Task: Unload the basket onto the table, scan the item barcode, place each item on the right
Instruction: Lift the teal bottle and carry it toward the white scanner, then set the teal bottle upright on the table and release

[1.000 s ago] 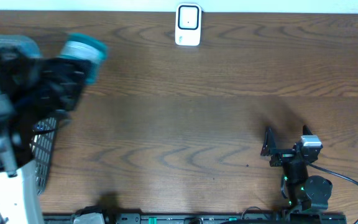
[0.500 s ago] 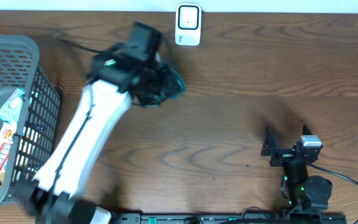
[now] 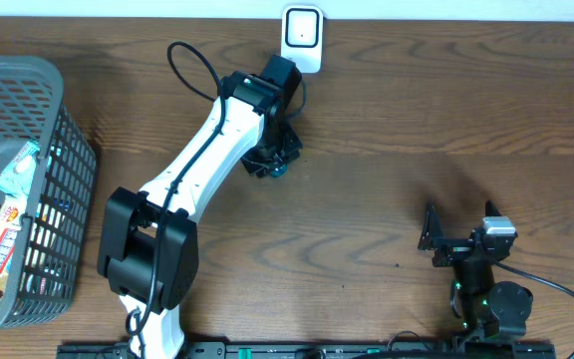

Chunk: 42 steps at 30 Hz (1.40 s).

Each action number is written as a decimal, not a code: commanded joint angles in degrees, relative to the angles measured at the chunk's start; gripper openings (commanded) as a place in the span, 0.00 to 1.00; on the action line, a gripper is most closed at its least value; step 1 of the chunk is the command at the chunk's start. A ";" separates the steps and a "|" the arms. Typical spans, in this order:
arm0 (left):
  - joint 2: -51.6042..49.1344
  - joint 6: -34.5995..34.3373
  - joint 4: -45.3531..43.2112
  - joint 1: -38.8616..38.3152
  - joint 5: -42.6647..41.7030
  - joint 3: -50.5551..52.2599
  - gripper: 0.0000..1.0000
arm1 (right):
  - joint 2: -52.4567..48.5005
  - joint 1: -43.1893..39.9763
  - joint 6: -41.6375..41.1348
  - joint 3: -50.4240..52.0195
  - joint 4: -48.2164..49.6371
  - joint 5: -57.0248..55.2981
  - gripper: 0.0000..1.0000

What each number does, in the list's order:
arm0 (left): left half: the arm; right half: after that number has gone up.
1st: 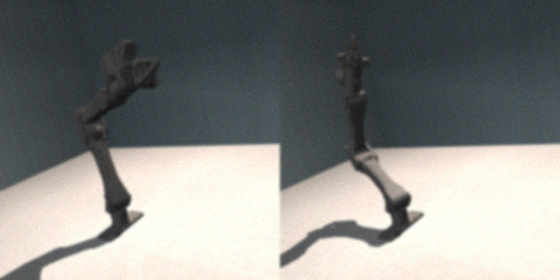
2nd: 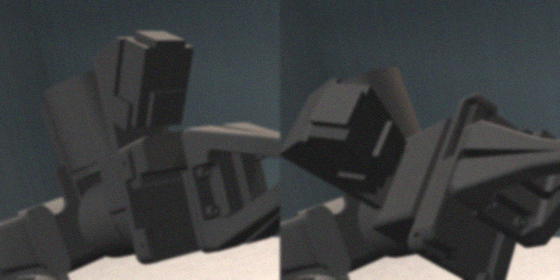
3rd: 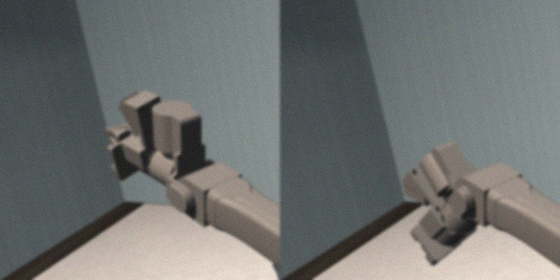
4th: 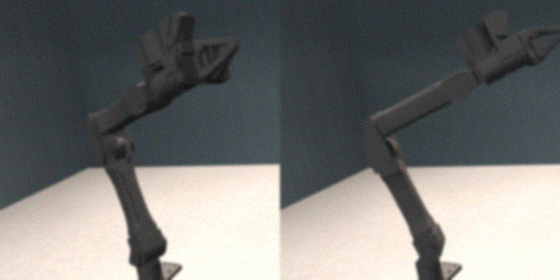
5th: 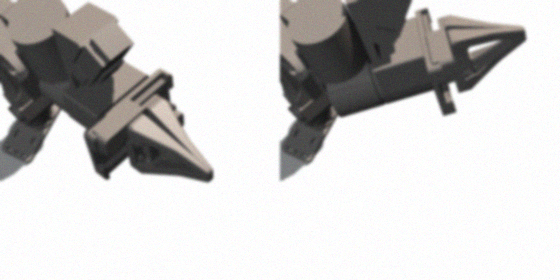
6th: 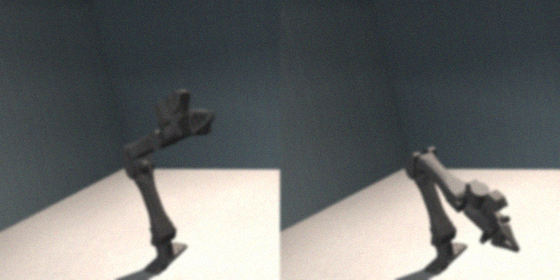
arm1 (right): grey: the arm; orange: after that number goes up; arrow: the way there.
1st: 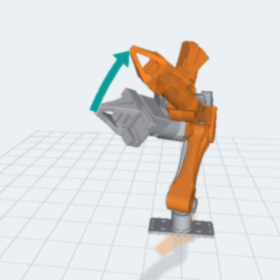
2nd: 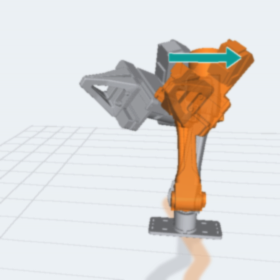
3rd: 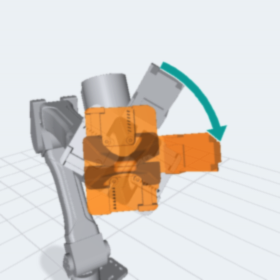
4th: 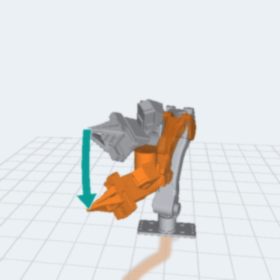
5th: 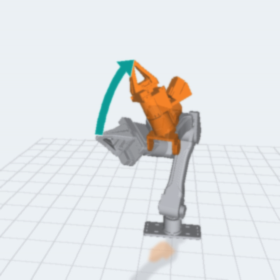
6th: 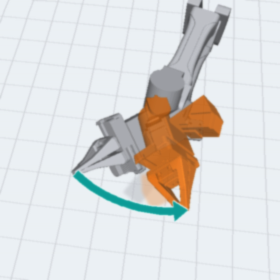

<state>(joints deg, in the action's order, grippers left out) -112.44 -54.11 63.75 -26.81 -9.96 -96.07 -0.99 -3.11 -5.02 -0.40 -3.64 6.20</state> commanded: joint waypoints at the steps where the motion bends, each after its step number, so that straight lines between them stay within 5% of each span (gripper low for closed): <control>1: 0.79 -13.81 0.96 -0.07 6.60 -0.59 0.28 | 0.22 0.55 -0.52 0.09 -0.20 0.13 0.99; 10: 0.76 -29.59 -2.40 0.04 2.27 -0.57 0.42 | 0.22 0.55 -0.52 0.09 -0.20 0.13 0.99; 27: 0.76 -31.56 -1.38 0.11 0.87 0.76 0.45 | 0.22 0.55 -0.50 0.09 -0.20 0.13 0.99; 33: 0.79 -31.74 -1.77 1.53 -3.87 1.03 0.87 | 0.22 0.55 -0.50 0.09 -0.20 0.13 0.99; 42: 2.36 -28.04 -2.82 6.36 -12.26 -0.94 1.00 | 0.22 0.55 -0.52 0.09 -0.17 0.13 0.99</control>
<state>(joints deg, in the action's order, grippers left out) -112.40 -84.66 60.82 -21.58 -18.65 -95.44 -0.99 -3.11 -5.02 -0.40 -3.64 6.20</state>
